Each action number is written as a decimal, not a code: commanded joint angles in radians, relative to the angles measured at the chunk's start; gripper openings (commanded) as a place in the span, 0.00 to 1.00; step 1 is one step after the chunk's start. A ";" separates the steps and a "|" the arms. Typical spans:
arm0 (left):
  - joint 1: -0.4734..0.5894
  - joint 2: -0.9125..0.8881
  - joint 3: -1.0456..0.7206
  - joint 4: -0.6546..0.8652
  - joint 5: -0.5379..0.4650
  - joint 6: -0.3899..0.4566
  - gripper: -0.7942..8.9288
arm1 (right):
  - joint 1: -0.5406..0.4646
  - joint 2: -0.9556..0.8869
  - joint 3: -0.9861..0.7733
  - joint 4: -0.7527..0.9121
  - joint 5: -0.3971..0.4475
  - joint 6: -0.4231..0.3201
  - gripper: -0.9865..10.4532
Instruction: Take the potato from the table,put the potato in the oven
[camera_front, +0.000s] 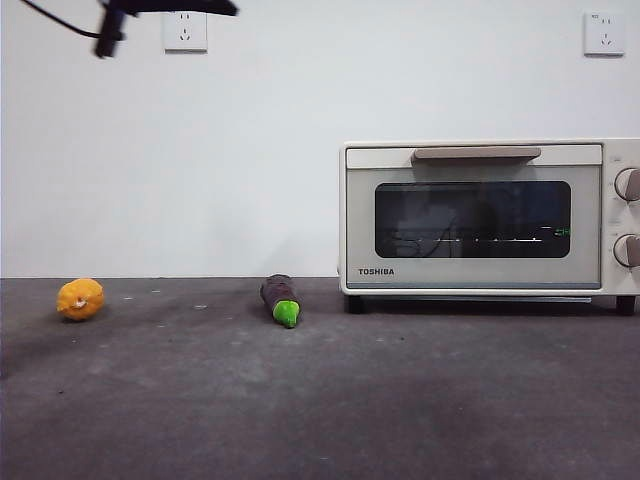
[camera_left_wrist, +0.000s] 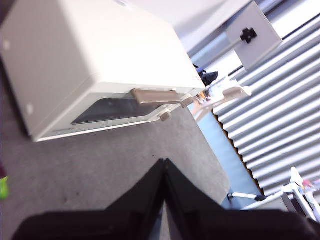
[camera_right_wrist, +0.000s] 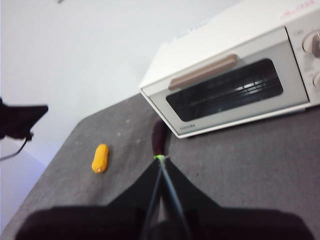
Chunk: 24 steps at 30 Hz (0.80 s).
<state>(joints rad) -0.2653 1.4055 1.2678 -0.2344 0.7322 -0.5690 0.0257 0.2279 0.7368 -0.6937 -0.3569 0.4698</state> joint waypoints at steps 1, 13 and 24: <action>-0.032 0.073 0.069 -0.013 0.000 0.015 0.08 | 0.000 0.000 0.005 -0.007 -0.003 -0.021 0.08; -0.152 0.375 0.409 -0.105 -0.003 0.031 0.08 | 0.000 0.018 0.005 -0.058 -0.049 -0.048 0.08; -0.226 0.617 0.755 -0.213 -0.087 0.133 0.08 | 0.000 0.088 0.005 -0.109 -0.024 -0.113 0.08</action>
<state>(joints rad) -0.4828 1.9987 2.0029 -0.4446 0.6495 -0.4774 0.0257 0.3099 0.7368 -0.8074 -0.3885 0.3809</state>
